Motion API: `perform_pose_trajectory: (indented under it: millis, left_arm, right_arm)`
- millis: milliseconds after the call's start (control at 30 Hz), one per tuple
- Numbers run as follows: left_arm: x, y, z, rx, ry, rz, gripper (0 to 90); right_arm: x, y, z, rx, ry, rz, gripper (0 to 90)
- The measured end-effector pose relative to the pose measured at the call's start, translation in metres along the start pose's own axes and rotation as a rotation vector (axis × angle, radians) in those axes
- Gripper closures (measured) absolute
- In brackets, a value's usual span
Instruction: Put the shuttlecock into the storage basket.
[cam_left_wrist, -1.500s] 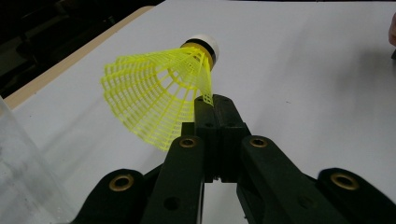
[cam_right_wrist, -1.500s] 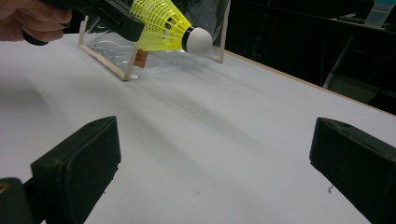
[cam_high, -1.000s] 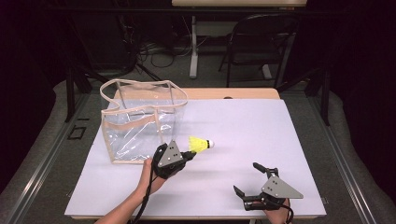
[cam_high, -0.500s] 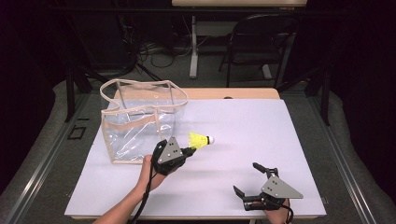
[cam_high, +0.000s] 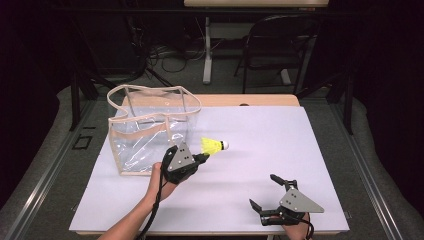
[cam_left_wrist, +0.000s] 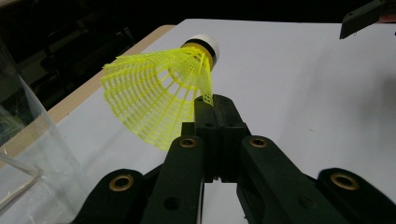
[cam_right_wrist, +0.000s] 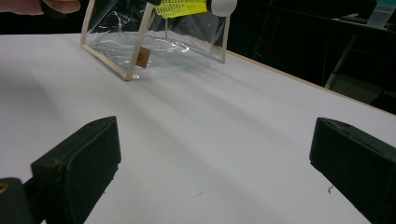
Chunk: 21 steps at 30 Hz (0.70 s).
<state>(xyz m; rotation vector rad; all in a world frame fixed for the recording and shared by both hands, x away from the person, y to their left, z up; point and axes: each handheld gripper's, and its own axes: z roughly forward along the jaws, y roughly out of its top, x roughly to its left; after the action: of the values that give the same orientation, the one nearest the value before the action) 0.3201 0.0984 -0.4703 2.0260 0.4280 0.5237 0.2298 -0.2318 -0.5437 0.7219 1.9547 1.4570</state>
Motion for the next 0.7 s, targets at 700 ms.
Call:
perform_pose_trajectory:
  millis: [700]
  left_arm:
    - [0.0068, 0.0108, -0.0071, -0.039, 0.032, -0.004, 90.0]
  right_arm:
    - [0.0, 0.0002, -0.0004, -0.003, -0.001, -0.001, 1.5]
